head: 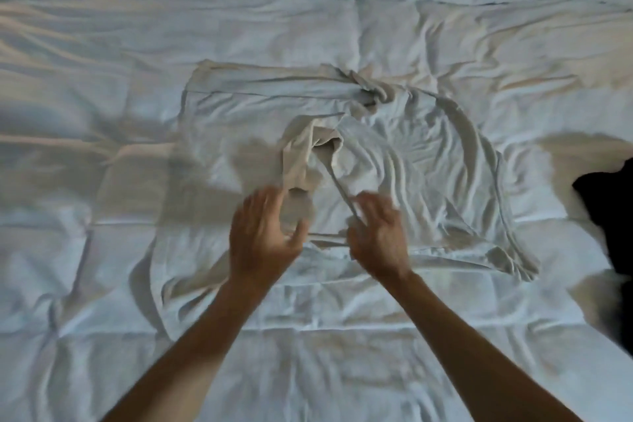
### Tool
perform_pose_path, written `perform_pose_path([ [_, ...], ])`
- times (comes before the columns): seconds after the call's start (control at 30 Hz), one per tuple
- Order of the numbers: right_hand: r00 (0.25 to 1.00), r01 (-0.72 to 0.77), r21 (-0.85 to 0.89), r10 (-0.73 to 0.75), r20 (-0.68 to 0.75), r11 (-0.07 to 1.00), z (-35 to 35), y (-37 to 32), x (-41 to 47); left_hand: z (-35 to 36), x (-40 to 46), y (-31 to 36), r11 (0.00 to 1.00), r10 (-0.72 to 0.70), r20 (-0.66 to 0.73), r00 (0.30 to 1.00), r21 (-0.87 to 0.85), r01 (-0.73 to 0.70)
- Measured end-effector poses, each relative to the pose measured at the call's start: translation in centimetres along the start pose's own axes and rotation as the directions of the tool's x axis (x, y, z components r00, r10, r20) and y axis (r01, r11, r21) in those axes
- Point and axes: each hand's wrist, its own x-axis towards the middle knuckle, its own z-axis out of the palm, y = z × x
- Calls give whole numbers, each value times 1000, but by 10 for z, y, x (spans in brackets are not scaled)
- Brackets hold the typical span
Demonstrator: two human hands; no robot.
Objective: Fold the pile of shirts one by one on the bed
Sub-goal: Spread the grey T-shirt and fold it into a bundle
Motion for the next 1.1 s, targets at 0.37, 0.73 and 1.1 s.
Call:
perform_pose_path([
  [0.37,944,-38,-25,44,326,999,22,-7,-33,18,-110,-90,943,-250,196,948,271,192],
  [0.73,902,-186,-125,220,371,975,-1,-19,22,-59,13,-140,769,-487,449,750,-187,611],
  [1.1,861,-504,322,498,107,802,36,-100,-99,-31,-63,-140,713,-643,46,764,-328,620],
])
